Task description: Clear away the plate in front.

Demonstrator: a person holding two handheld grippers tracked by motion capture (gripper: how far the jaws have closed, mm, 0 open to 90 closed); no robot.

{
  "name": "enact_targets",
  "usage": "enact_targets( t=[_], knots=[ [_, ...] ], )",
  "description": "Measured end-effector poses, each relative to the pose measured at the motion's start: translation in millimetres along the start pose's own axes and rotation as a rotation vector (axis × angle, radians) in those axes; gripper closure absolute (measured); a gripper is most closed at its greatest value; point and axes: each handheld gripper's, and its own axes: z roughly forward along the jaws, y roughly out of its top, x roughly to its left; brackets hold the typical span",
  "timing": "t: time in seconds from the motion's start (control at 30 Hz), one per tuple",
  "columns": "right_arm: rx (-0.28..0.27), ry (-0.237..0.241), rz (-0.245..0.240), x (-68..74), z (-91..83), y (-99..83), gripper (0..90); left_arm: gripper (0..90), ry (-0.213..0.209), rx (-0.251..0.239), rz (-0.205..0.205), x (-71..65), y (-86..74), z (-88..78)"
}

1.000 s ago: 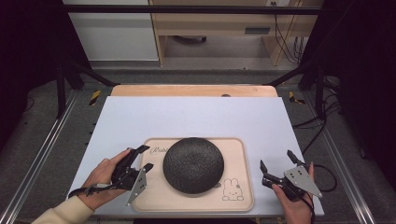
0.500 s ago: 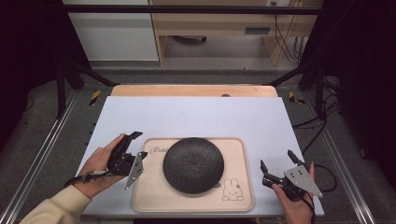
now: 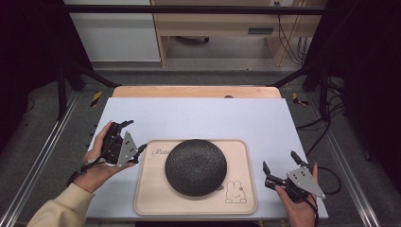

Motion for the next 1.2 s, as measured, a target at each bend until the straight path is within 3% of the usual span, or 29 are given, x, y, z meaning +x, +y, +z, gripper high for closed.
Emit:
enact_targets(
  t=[0.1, 0.2, 0.33, 0.6, 0.83, 1.2],
  knots=[
    [0.000, 0.004, -0.003, -1.6, 1.7, 1.8, 4.6, 10.6, -0.025, -0.034, -0.102, 4.9, 5.4, -2.7],
    [0.000, 0.013, 0.000, -2.6, 3.8, 3.8, 4.5, 10.0, -0.043, -0.058, -0.174, 7.8, 9.1, -4.8],
    [0.006, 0.032, -0.010, -2.1, 7.9, 6.4, 4.2, 9.5, -0.043, -0.080, -0.211, 6.8, 12.2, -8.5],
    [0.008, 0.070, -0.005, -4.1, 18.1, 14.1, 3.6, 7.5, -0.040, -0.150, -0.329, 8.3, 10.1, -17.3],
    [0.011, 0.103, 0.004, -7.2, 27.5, 19.7, 3.5, 4.1, -0.025, -0.176, -0.411, 8.4, -3.9, -26.2],
    [0.024, 0.139, 0.028, -9.1, 38.0, 15.7, 3.2, 2.2, -0.064, -0.214, -0.585, -1.4, -43.8, -27.6]
  ],
)
